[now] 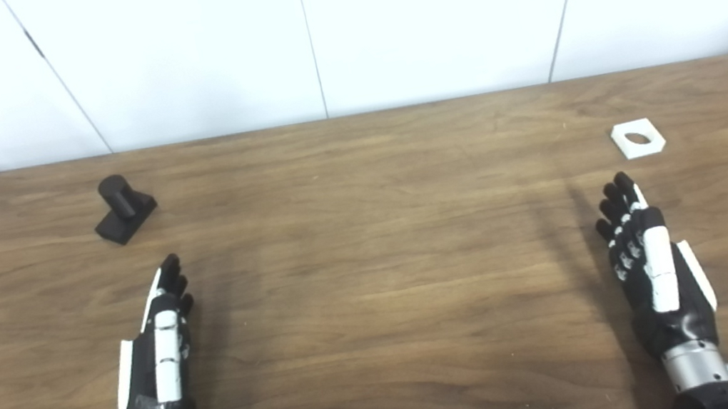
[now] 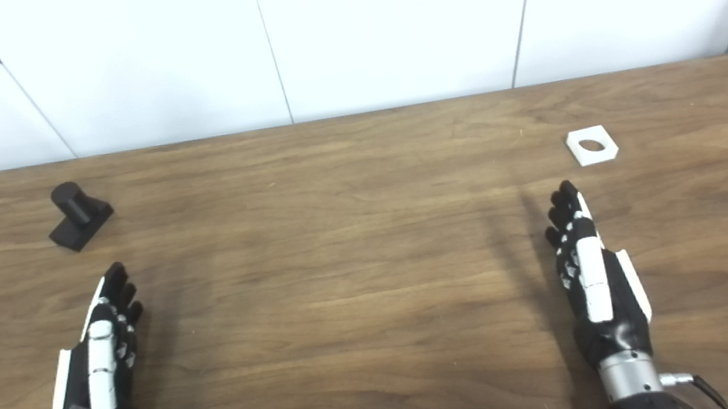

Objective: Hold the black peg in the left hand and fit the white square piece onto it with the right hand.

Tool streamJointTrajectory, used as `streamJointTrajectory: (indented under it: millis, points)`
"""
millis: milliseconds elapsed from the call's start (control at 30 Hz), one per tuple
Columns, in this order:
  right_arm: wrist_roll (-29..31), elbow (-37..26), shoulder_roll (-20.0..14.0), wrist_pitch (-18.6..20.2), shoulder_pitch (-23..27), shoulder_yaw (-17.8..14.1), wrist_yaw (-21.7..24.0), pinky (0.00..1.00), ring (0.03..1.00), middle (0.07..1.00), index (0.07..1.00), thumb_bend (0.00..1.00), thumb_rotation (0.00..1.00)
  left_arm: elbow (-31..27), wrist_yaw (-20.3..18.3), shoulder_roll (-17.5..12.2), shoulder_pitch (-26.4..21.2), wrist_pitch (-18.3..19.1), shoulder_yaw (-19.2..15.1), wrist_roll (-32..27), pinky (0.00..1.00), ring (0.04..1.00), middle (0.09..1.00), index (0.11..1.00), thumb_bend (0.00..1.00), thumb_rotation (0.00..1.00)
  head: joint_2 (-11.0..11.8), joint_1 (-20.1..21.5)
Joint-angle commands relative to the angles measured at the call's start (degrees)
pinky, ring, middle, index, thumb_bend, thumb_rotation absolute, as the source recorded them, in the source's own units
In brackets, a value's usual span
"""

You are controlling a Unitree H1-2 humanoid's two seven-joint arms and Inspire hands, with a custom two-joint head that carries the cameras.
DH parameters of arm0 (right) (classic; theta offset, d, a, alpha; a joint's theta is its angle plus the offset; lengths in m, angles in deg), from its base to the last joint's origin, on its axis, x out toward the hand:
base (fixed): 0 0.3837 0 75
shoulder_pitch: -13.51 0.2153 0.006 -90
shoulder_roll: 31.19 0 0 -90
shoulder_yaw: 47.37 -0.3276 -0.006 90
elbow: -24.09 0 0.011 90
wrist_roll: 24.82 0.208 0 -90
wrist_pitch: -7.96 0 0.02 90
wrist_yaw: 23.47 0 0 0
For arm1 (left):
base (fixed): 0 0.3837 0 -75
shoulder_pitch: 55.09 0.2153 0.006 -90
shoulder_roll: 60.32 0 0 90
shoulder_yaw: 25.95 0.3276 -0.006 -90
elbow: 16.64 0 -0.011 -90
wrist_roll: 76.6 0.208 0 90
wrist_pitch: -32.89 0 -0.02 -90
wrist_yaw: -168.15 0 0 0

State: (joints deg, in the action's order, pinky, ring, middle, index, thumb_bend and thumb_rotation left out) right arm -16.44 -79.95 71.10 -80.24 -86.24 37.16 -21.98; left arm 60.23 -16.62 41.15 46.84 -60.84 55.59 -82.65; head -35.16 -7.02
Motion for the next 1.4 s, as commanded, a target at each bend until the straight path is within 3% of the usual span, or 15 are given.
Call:
streamJointTrajectory:
  millis: [0,333,600,767,900,967,1000,1033,1167,1367]
  points:
    - [1.08,-1.31,-0.96,-1.44,-2.6,-0.49,0.96,1.0,1.0,0.999,0.998,0.53,1.0,-1.88,0.42,0.61,3.05,-2.34,0.76,0.7,1.0,0.999,0.991,0.966,0.38,0.89,0.45,-0.91]
    - [2.05,1.5,-1.97,-2.71,-2.98,-2.01,3.33,1.0,1.0,1.0,1.0,0.53,1.0,-0.4,2.55,2.18,4.3,-4.72,2.81,4.07,1.0,0.98,0.963,0.935,0.44,0.87,4.37,-6.66]
    - [2.93,2.74,-1.99,-3.15,-3.13,-2.41,4.73,1.0,1.0,1.0,1.0,0.55,1.0,0.14,3.51,2.57,4.72,-4.73,3.72,4.8,1.0,0.989,0.959,0.935,0.47,0.86,5.97,-7.11]
    - [2.86,3.19,-2.15,-3.37,-3.17,-2.5,5.03,1.0,1.0,1.0,1.0,0.55,1.0,-0.25,4.94,2.24,5.24,-4.08,4.53,8.8,1.0,0.984,0.955,0.939,0.5,0.88,6.14,-6.96]
    - [2.9,3.12,-2.16,-3.38,-3.32,-2.68,5.04,1.0,1.0,1.0,1.0,0.55,1.0,-0.89,6.72,2.21,5.12,-3.61,4.49,13.08,1.0,0.976,0.952,0.943,0.49,0.74,5.89,-6.83]
    - [3.01,2.99,-2.01,-3.1,-3.32,-2.78,4.87,1.0,1.0,1.0,1.0,0.56,1.0,-2.25,8.18,2.14,4.73,-2.23,4.09,16.42,0.95,0.945,0.935,0.931,0.49,0.58,5.89,-6.83]
    - [3.08,2.92,-1.94,-2.98,-3.31,-2.82,4.8,1.0,1.0,1.0,1.0,0.57,1.0,-3.11,9.09,1.88,4.43,-1.66,3.83,18.85,0.91,0.925,0.923,0.922,0.54,0.44,5.25,-6.8]
    - [3.14,2.94,-1.94,-3.04,-3.27,-2.84,4.84,1.0,1.0,1.0,1.0,0.57,1.0,-4.13,9.72,1.62,4.15,-0.65,3.53,21.08,0.89,0.917,0.92,0.919,0.58,0.39,5.23,-6.7]
    - [3.08,3.28,-1.95,-3.6,-3.14,-2.86,4.98,1.0,1.0,1.0,1.0,0.58,1.0,-7.79,10.29,-0.04,2.61,3.58,2.23,27.16,0.89,0.923,0.926,0.898,0.74,0.33,5.22,-6.62]
    - [3.04,3.74,-1.91,-3.92,-2.93,-2.91,5.08,1.0,1.0,1.0,1.0,0.58,1.0,-12.5,8.06,-3.32,-1.22,10.2,-1.41,30.24,0.98,0.993,0.979,0.92,0.79,0.32,5.18,-6.6]
